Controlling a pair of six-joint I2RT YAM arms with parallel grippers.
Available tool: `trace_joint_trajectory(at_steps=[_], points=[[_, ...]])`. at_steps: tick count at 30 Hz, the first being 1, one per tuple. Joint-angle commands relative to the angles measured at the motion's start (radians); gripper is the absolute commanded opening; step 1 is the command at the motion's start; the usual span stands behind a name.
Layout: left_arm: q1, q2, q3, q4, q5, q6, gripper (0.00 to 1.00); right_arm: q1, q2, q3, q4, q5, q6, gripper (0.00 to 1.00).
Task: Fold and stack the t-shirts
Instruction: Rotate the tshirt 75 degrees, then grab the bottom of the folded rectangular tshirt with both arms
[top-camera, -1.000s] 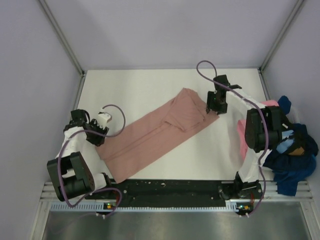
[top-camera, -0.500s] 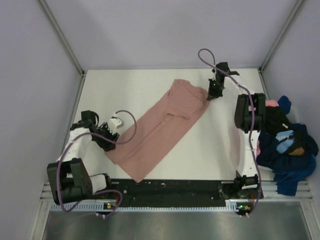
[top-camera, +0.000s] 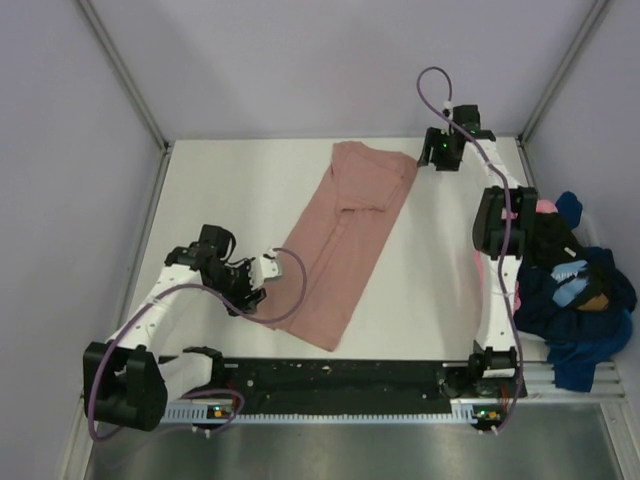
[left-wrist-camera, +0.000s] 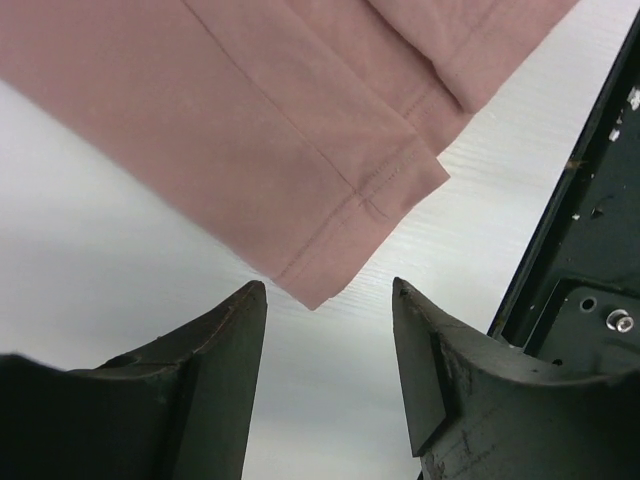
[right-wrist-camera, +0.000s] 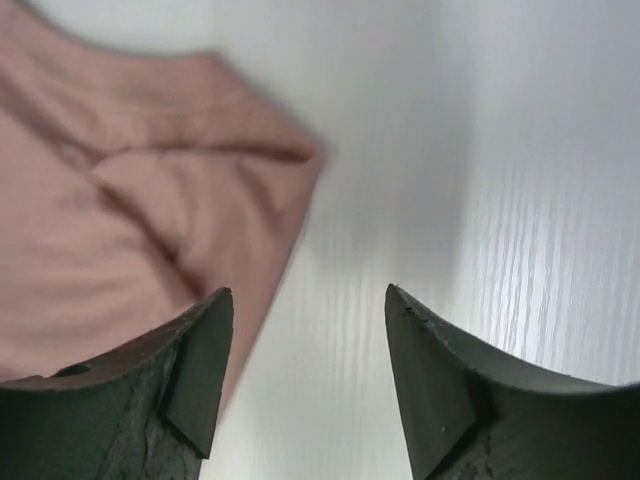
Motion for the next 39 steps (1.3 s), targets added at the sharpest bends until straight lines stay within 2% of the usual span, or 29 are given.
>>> trace_joint_trajectory(at_steps=[1, 4, 6, 10, 13, 15, 19, 21, 24, 27, 29, 36, 39], points=[[-0.016, -0.031, -0.035, -0.056, 0.056, 0.183, 0.58, 0.016, -0.438, -0.314, 0.243, -0.100, -0.063, 0.64], [-0.025, -0.040, -0.090, 0.009, 0.030, 0.254, 0.59, 0.059, -0.713, -0.615, 0.450, -0.174, -0.112, 0.66], [-0.031, -0.040, -0.120, 0.071, -0.002, 0.265, 0.59, 0.116, -0.860, -0.816, 0.550, -0.232, -0.202, 0.66], [-0.036, -0.049, -0.163, 0.125, -0.045, 0.312, 0.59, 0.266, -1.123, -1.159, 0.703, -0.452, -0.474, 0.68], [-0.036, -0.054, -0.196, 0.154, -0.059, 0.334, 0.59, 0.401, -1.268, -1.416, 0.801, -0.574, -0.626, 0.74], [-0.037, -0.060, -0.225, 0.171, -0.076, 0.344, 0.58, 0.501, -1.332, -1.502, 0.754, -0.599, -0.753, 0.74], [-0.040, -0.072, -0.282, 0.218, -0.097, 0.352, 0.55, 0.728, -1.353, -1.578, 0.550, -0.602, -1.015, 0.76], [-0.040, -0.072, -0.305, 0.264, -0.110, 0.331, 0.52, 0.863, -1.319, -1.598, 0.530, -0.487, -1.046, 0.76], [-0.043, -0.069, -0.318, 0.298, -0.113, 0.312, 0.43, 0.995, -1.222, -1.598, 0.509, -0.420, -1.115, 0.76], [-0.045, -0.077, -0.318, 0.297, -0.104, 0.294, 0.34, 1.076, -1.143, -1.585, 0.500, -0.349, -1.163, 0.75], [-0.046, -0.088, -0.322, 0.291, -0.101, 0.289, 0.25, 1.116, -1.100, -1.573, 0.498, -0.301, -1.178, 0.74], [-0.049, -0.106, -0.338, 0.289, -0.090, 0.254, 0.01, 1.181, -1.011, -1.565, 0.532, -0.212, -1.175, 0.68], [-0.052, -0.115, -0.324, 0.257, -0.078, 0.231, 0.00, 1.199, -0.988, -1.558, 0.529, -0.202, -1.165, 0.58]])
